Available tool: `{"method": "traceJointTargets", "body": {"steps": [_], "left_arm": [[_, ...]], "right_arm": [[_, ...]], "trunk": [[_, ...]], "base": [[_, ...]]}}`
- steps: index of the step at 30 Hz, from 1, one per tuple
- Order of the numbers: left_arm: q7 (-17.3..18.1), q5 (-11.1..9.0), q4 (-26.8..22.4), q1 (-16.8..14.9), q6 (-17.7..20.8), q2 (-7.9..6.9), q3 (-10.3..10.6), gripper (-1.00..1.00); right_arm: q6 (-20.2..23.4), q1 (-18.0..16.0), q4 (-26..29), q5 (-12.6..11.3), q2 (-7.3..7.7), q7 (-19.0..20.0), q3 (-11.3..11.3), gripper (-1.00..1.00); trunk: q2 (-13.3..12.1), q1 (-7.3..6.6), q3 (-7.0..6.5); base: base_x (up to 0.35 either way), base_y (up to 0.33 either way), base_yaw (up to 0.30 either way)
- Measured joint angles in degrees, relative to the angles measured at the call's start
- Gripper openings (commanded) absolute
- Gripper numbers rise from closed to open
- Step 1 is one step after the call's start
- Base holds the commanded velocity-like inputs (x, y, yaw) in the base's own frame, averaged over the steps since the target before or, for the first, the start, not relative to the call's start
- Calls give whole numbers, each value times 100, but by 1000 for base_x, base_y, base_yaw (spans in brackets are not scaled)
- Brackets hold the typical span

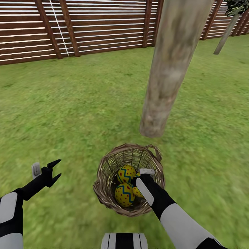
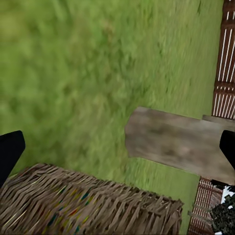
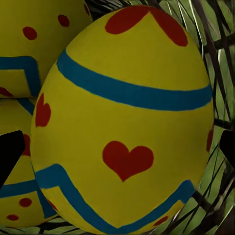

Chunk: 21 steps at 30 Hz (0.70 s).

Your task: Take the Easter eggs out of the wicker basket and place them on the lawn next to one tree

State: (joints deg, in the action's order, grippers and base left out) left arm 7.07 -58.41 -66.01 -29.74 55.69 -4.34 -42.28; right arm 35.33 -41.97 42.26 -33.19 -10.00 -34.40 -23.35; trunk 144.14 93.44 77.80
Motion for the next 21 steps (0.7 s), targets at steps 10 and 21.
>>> {"method": "traceJointTargets", "body": {"steps": [10, 21], "left_arm": [[0, 0, 0, -1, 0, 2, -2, 100], [0, -3, 4, 0, 0, -3, -6, 100]], "right_arm": [[-13, 0, 5, -53, 0, 12, -1, 100], [104, 4, 114, -158, 0, -104, -1, 100]], "trunk": [[7, 13, 111], [12, 19, 176]], "base": [[0, 0, 0], [0, 0, 0]]}}
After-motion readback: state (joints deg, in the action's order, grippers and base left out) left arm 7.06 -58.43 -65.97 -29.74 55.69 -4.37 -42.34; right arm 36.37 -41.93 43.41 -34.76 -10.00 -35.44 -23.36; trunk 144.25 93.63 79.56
